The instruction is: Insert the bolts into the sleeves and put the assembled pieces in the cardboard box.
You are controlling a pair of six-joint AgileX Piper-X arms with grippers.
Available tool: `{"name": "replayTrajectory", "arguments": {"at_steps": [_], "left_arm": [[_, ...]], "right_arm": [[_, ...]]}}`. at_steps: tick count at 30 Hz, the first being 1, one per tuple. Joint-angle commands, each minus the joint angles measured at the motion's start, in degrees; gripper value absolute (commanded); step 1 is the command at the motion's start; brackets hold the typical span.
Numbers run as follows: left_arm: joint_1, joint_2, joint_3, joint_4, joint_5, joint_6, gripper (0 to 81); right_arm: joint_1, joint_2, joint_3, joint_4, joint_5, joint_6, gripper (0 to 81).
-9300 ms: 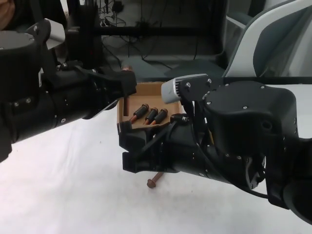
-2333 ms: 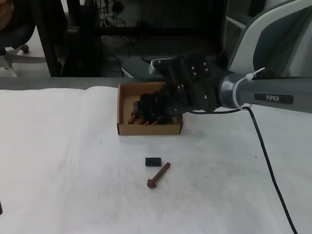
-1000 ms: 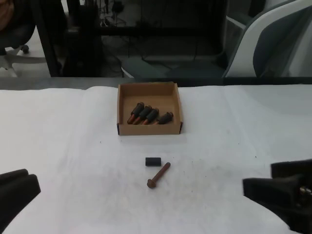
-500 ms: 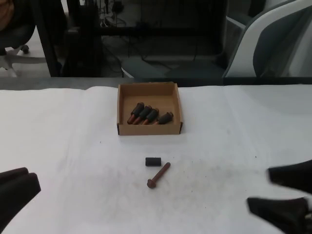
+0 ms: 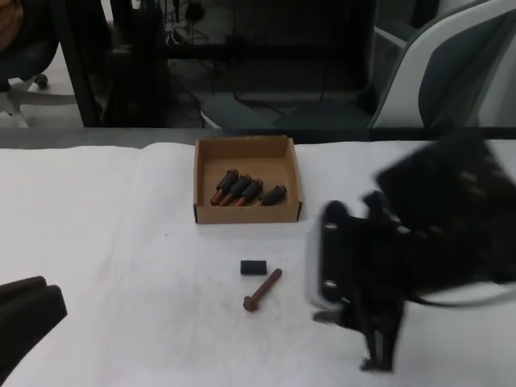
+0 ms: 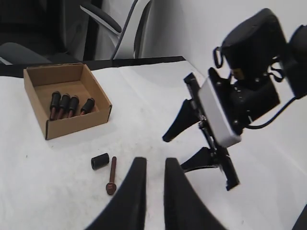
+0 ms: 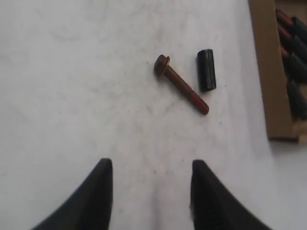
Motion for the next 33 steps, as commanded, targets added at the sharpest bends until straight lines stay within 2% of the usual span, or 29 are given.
{"name": "replayTrajectory", "arguments": {"at_steps": [1,5,14,19,33], "left_arm": [[0.2,0.0,0.0,-0.7,-0.3,0.1,14.8],[0.2,0.0,0.0,-0.7,-0.7,0.2,14.8],[0.2,0.0,0.0,-0.7,-3.7,0.5,14.8],[0.2,0.0,0.0,-0.7,-4.0,0.6,14.8],[0.2,0.0,0.0,-0.7,-4.8,0.6,14.8]], "right_arm": [[-0.2,6.2,-5.7,-0.2,0.1,-8.5,50.1],[-0.2,12.5,-11.3,-1.1,0.1,-19.6,50.1],[-0.1,18.8,-12.8,-5.4,0.1,-33.2,49.7],[-0.1,19.0,-12.8,-5.4,-1.1,-37.5,49.7],[-0.1,24.2,-13.4,-5.8,-3.6,-40.8,49.7]]}}
